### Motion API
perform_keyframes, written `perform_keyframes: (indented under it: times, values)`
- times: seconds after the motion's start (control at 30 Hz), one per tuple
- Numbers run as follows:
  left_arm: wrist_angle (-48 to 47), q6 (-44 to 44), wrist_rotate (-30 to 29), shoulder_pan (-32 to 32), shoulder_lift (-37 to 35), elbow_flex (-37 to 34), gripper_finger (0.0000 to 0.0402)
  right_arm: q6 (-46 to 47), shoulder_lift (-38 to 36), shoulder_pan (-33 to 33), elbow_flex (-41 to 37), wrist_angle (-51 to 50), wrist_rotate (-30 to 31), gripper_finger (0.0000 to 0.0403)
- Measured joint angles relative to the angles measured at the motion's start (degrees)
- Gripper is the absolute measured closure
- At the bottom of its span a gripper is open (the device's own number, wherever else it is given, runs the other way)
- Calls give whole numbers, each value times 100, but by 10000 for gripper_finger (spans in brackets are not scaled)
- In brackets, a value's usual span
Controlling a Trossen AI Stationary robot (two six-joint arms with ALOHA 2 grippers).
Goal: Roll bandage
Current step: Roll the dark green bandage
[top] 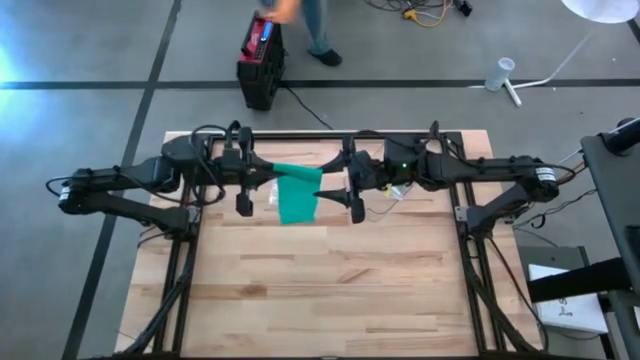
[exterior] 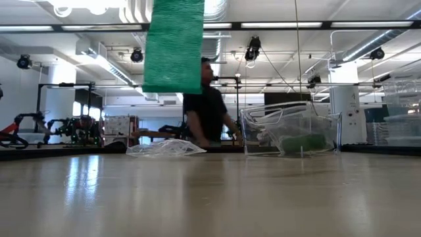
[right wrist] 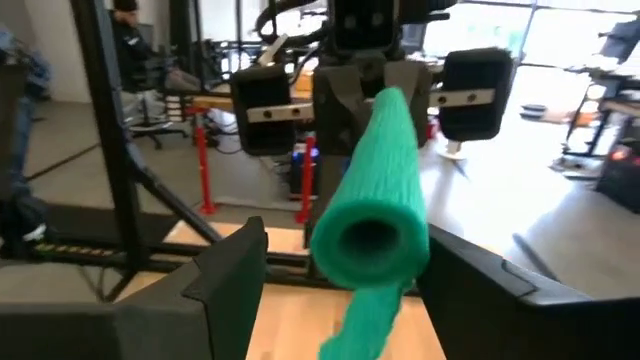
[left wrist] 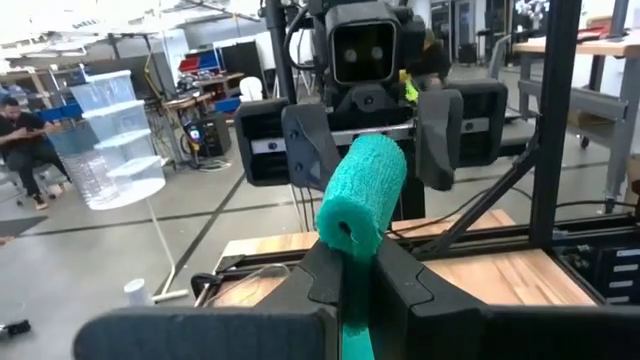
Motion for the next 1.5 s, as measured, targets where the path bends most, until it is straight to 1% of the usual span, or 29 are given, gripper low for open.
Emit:
perform_keyframes:
  times: [0.1, 0.2, 0.3, 0.4, 0.53, 0.73, 0.77, 0.83, 1.0, 1.13, 1.27, 1.4, 1.5]
  values:
    - [21, 89, 4, 0, 11, 0, 391, 146, 0, 13, 0, 190, 234, 169]
    - [54, 129, 50, 0, 66, 0, 391, 294, 11, 11, 0, 271, 248, 177]
    - [164, 140, 197, 0, 138, 0, 391, 306, 87, 11, 0, 312, 246, 191]
    - [228, 137, 210, 0, 192, 0, 391, 296, 115, 13, -5, 324, 244, 213]
    - [242, 133, 210, 0, 204, 0, 391, 298, 134, 13, -4, 316, 246, 265]
    - [311, 145, 212, -2, 203, 0, 385, 46, 133, 11, -4, 348, 250, 370]
    - [338, 146, 214, -2, 203, 0, 379, -3, 133, 11, -4, 354, 251, 384]
    - [351, 140, 214, -2, 195, 0, 362, -105, 133, 11, -4, 358, 259, 391]
    - [388, -247, 111, -4, 170, 0, 300, -107, 116, 11, -4, 361, 263, 380]
    - [412, -262, 101, -4, 206, 0, 244, -110, 116, 11, -4, 348, 257, 390]
    - [392, -131, 101, -4, 238, 0, 193, -142, 116, 11, -4, 345, 248, 393]
    - [371, -116, 101, -4, 232, 0, 154, -512, 79, 11, -4, 341, 250, 390]
    - [370, -133, 101, -4, 218, 0, 133, -695, 47, 11, 2, 372, 248, 390]
